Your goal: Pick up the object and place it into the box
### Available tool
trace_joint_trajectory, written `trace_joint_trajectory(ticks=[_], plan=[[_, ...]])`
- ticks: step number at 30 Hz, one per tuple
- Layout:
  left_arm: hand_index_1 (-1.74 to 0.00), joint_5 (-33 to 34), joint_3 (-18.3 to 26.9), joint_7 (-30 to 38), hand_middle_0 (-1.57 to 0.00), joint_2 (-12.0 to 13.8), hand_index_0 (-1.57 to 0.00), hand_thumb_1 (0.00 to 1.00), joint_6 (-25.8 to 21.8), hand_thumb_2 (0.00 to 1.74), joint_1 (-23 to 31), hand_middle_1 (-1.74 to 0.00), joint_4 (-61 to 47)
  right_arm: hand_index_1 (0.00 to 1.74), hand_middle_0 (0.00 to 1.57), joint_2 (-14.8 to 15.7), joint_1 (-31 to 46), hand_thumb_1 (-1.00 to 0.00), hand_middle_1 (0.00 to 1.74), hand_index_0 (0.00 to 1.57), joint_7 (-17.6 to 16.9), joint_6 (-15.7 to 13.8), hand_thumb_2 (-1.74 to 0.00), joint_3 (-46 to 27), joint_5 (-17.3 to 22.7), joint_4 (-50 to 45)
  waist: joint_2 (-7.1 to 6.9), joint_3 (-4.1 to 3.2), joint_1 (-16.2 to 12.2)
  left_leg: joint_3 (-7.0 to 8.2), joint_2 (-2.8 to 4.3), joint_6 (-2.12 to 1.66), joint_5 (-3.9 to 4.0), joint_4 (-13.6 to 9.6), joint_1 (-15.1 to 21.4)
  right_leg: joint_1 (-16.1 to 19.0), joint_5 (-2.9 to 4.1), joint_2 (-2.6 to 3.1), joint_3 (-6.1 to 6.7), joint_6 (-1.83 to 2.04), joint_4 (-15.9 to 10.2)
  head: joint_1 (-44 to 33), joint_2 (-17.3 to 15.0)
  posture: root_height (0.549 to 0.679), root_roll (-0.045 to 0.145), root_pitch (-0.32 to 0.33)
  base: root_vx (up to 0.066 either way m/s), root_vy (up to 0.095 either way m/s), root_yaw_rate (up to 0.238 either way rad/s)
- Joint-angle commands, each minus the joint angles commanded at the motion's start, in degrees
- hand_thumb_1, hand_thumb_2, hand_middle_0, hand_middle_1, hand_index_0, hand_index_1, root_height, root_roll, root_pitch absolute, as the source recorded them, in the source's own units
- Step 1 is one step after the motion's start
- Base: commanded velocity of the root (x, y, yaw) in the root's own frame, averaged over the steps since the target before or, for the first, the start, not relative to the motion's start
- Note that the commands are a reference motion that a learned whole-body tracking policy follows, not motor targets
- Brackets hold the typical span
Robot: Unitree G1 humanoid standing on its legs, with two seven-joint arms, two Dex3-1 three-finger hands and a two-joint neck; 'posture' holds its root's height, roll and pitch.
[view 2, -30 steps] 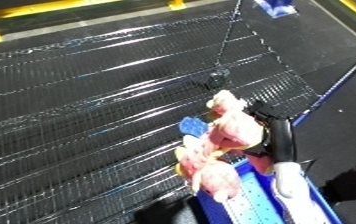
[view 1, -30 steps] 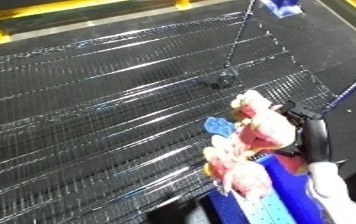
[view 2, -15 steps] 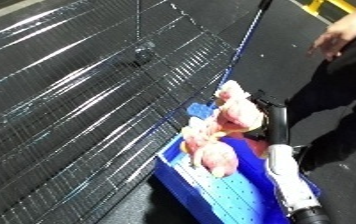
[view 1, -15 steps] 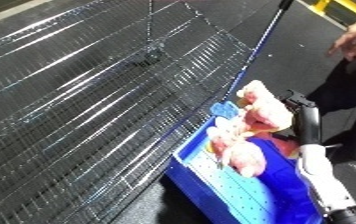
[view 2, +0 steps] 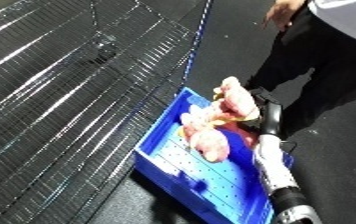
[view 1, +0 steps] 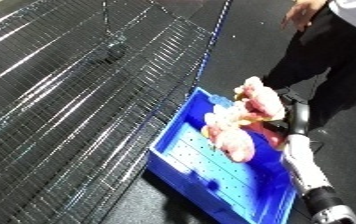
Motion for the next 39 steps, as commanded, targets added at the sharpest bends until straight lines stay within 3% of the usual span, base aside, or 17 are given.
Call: trace_joint_trajectory(ticks=[9,23,31,39], plan=[[-1.74,0.91,-0.05,-0.39,-1.57,1.23,-1.57,1.0,-0.34,1.74,-0.05,-1.74,0.01,0.0,0.0,-2.54,-0.22,0.0,0.0,0.0,0.47,0.96,0.0,-1.11,1.86,9.05,0.23,-0.56,1.03,0.14,-0.16,-0.06,0.51,-1.27,0.26,0.04,-0.25,-0.03,-0.33,0.19,-0.67,0.18,0.01,0.645,0.088,-0.217,-0.005,-0.004,0.006],[-1.74,1.39,0.48,-0.41,-1.57,0.88,-1.57,1.0,-0.4,1.74,0.59,-1.74,-0.42,0.0,0.0,-1.99,-0.2,0.0,0.0,0.0,2.18,1.44,0.0,1.55,1.42,9.02,0.3,-1.19,2.85,-0.15,-0.22,-0.06,1.15,-3.07,0.96,0.73,-1.17,0.26,-1.03,0.37,-1.24,-1.46,-1.18,0.647,0.086,-0.205,0.009,-0.01,0.014],[-1.74,1.31,1.83,-0.11,-1.57,0.11,-1.57,1.0,0.09,1.74,1.83,-1.74,-0.53,0.0,0.0,0.47,-0.65,0.0,0.0,0.0,3.0,2.05,0.0,5.44,-1.72,1.28,-0.28,-0.97,4.4,-1.05,-0.35,0.1,1.53,-3.61,0.97,1.23,-1.58,0.63,-1.53,0.35,-1.09,-5.42,-3.02,0.648,0.08,-0.207,0.003,-0.016,0.05],[-1.74,1.62,2.43,0.0,-1.57,-0.42,-1.57,1.0,0.95,1.74,2.68,-1.74,-0.8,0.0,0.0,3.24,-1.83,0.0,0.0,0.0,3.85,2.34,0.0,9.57,-4.47,-7.02,-0.98,-0.99,6.26,-1.96,-0.58,0.27,1.82,-4.12,0.7,1.65,-1.59,0.8,-1.91,0.4,-1.33,-9.75,-2.7,0.648,0.074,-0.207,-0.001,-0.017,0.066]])
